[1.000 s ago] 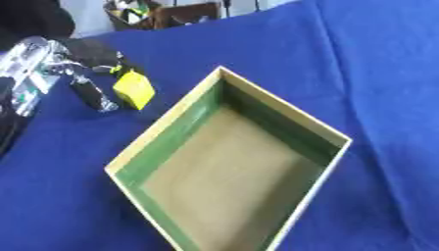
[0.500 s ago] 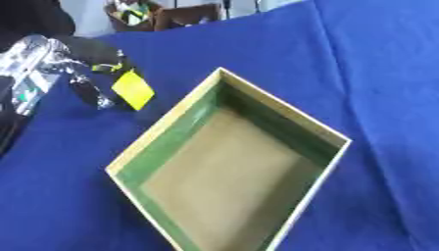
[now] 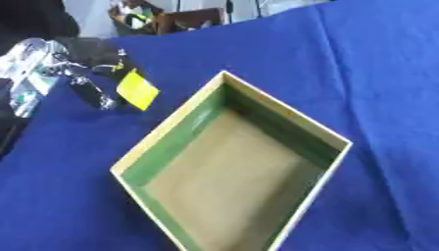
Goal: Pick up objects on the table and place them in the box.
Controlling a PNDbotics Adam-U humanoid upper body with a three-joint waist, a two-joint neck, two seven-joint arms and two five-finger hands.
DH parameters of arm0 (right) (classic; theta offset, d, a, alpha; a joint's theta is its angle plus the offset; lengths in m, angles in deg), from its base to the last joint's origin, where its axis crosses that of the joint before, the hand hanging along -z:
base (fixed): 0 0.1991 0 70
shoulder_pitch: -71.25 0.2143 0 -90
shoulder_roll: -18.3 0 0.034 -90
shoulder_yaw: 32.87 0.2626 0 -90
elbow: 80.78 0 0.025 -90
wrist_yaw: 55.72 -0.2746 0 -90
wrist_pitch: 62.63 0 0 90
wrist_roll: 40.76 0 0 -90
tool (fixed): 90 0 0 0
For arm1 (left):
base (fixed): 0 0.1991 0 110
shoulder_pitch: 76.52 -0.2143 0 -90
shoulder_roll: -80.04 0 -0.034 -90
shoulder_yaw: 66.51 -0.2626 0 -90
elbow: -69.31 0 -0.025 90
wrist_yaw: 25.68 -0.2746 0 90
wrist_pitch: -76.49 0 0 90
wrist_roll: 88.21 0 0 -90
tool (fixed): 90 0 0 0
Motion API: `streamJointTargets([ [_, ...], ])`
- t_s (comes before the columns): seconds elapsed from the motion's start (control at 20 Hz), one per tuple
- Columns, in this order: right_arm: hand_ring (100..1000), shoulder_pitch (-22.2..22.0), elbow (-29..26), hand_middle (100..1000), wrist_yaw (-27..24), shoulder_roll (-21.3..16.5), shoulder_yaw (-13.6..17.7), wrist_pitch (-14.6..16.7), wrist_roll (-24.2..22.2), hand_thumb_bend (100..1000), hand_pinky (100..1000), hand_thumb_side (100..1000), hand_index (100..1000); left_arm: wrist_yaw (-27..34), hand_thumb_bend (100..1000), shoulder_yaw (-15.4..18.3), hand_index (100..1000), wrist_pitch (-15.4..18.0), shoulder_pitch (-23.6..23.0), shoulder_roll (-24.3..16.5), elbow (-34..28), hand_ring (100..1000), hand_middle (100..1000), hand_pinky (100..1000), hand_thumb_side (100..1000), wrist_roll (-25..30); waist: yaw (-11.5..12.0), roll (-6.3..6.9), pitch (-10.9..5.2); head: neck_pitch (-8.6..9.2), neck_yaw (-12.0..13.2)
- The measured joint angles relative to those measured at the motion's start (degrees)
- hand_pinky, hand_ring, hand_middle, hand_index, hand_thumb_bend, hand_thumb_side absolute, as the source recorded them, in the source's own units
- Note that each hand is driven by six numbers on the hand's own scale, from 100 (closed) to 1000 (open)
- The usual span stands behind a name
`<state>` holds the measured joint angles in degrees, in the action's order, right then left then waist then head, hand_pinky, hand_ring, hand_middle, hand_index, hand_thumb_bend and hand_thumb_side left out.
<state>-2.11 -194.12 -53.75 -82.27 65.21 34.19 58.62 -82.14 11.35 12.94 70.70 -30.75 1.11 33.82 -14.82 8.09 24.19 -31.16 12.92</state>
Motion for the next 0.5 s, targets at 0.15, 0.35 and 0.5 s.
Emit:
streamJointTargets([
  [0.15,585,-0.04,0.0,532,-0.02,0.0,0.01,0.08,0.12,318,519,692,678,0.84,100,0.0,334,-0.51,-0.27,-0.05,-0.79,476,378,338,253,-0.17,0.12,-0.21,-0.51,-0.06,-0.04],
  [0.35,586,-0.27,0.0,533,-0.1,0.0,0.02,0.12,0.33,315,520,691,678,1.98,100,0.0,336,-1.3,-0.51,-0.5,-2.1,470,369,304,253,-0.28,0.42,-0.67,-1.49,-0.27,-0.14],
  [0.5,587,-0.51,0.0,533,-0.15,0.0,0.06,0.03,0.52,311,522,690,678,5.68,100,0.02,336,-1.91,-0.77,-0.56,-4.28,456,347,255,254,-0.27,0.87,-1.01,-2.28,-0.58,-0.43],
])
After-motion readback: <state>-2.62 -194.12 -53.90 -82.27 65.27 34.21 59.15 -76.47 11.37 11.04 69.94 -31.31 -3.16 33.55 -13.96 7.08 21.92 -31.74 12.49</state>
